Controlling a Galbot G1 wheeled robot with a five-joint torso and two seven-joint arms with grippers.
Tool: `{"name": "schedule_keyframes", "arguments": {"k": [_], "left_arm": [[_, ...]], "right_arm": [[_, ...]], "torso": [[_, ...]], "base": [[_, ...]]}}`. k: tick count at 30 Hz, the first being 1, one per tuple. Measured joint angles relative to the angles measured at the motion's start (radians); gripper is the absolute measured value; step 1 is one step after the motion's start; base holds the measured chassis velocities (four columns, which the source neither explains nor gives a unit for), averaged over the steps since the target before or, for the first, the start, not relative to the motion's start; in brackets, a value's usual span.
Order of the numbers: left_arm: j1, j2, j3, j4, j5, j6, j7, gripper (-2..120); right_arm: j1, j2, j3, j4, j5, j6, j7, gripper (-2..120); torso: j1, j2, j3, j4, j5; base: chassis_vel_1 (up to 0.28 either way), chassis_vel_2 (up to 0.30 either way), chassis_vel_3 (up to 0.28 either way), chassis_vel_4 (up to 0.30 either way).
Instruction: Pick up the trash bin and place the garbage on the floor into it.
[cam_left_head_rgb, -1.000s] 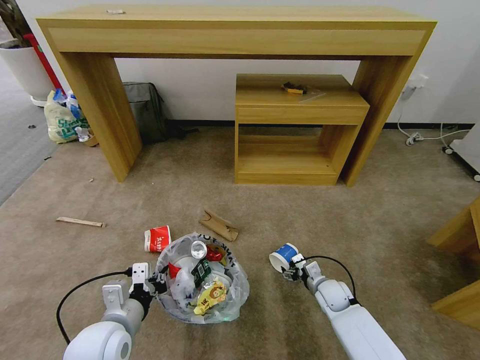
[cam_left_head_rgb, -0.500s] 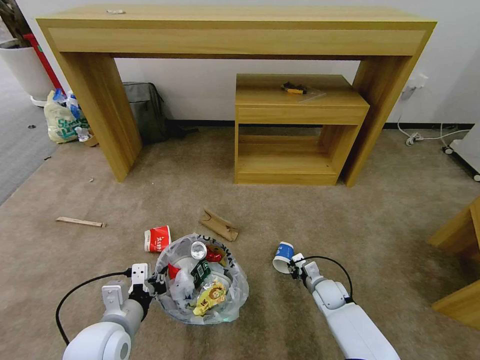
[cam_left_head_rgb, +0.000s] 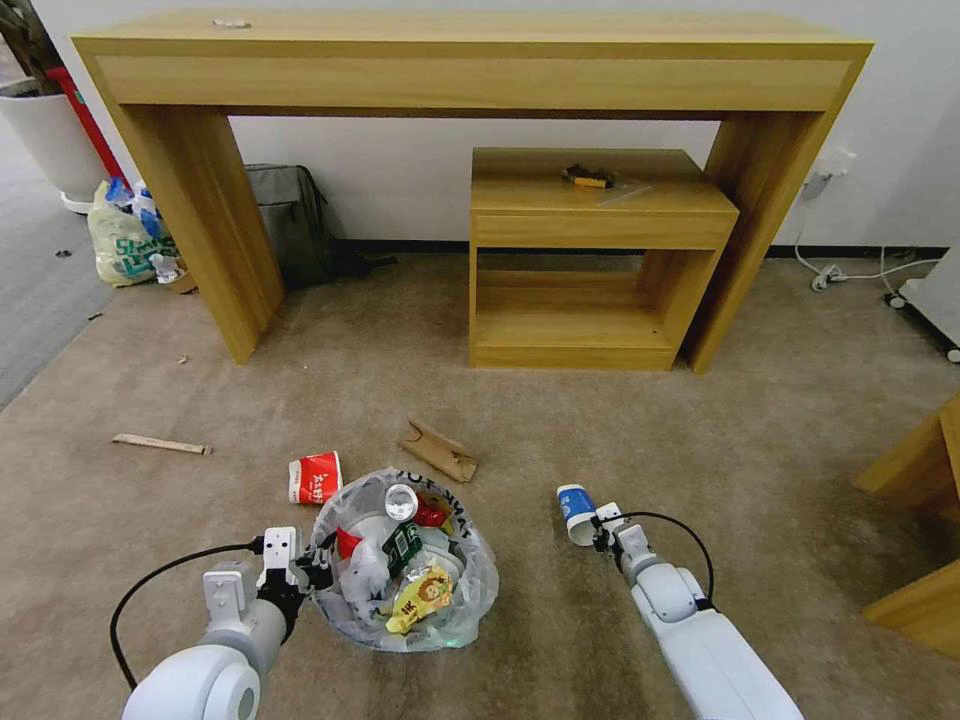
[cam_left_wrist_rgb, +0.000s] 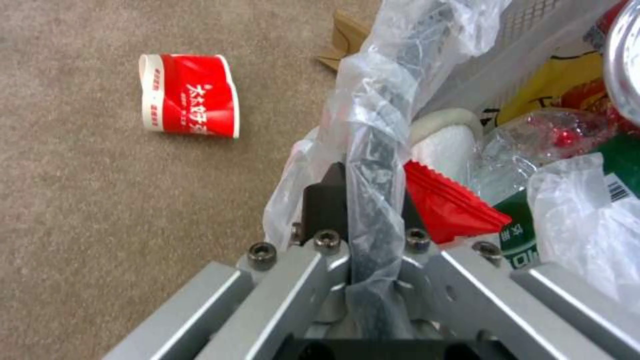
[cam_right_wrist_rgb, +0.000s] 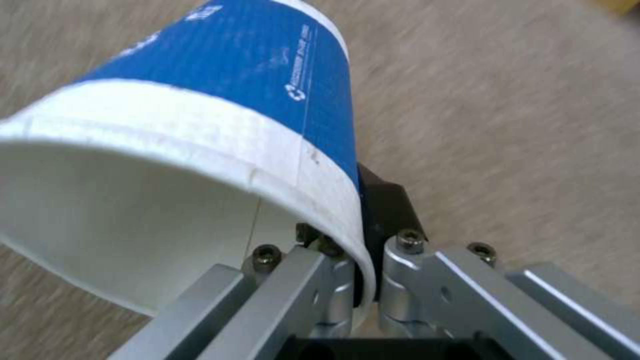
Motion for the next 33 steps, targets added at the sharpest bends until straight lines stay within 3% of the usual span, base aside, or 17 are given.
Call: {"name": "schedule_keyframes", "arguments": {"k": [3,7,8,11,13,15,20,22,33], "left_arm": [[-0.003,0.006,0.0,0.001,-0.003,0.0,0.0,0],[-0.018,0.013,0.005,0.022,-0.003,0.001,-0.001,0],[-0.018,0.013,0.005,0.022,-0.003,0.001,-0.001,0],[-0.034,0.013,0.012,0.036,-0.003,0.006,-0.003,0],[-0.036,0.013,0.013,0.038,-0.003,0.007,-0.003,0],[-0.048,0.014,0.014,0.051,-0.003,0.013,-0.004,0],[-0.065,0.016,0.017,0.067,-0.004,0.016,-0.004,0],[-0.079,0.02,0.023,0.08,-0.006,0.019,-0.004,0],[-0.121,0.06,0.058,0.143,-0.027,0.018,-0.003,0]], "right_arm": [[-0.022,-0.019,0.033,0.076,0.006,0.004,-0.013,0],[-0.087,-0.065,0.145,0.33,0.057,-0.038,-0.145,0],[-0.087,-0.065,0.145,0.33,0.057,-0.038,-0.145,0],[-0.115,-0.158,0.175,0.532,0.159,-0.095,-0.209,0],[-0.115,-0.175,0.174,0.563,0.179,-0.105,-0.214,0],[-0.107,-0.233,0.142,0.694,0.282,-0.165,-0.229,0],[-0.088,-0.258,0.088,0.795,0.368,-0.23,-0.238,0],[-0.071,-0.277,0.017,0.85,0.411,-0.267,-0.24,0],[-0.015,-0.306,-0.202,0.909,0.361,-0.284,-0.246,0]], "torso": [[0.0,0.0,0.0,0.0,0.0002],[0.0,0.0,0.0,0.0,-0.0002],[0.0,0.0,0.0,0.0,-0.0002],[0.0,0.0,0.0,-0.0004,-0.0005],[0.0,0.0,0.0,-0.0003,-0.0005],[0.0,0.0,0.0,-0.0001,-0.0002],[0.0,0.0,0.0,0.0001,-0.0002],[0.0,0.0,0.0,0.0001,-0.0002],[0.0,0.0,0.0,0.0001,-0.0003]], "base": [[0.0,0.0,0.0,0.0],[0.0,0.0,0.0,0.0],[0.0,0.0,0.0,0.0],[0.0,0.0,0.0,0.0],[0.0,0.0,0.0,0.0],[0.0,0.0,0.0,0.0],[0.0,0.0,0.0,0.0],[0.0,0.0,0.0,0.0],[0.0,0.0,0.0,0.0]]}}
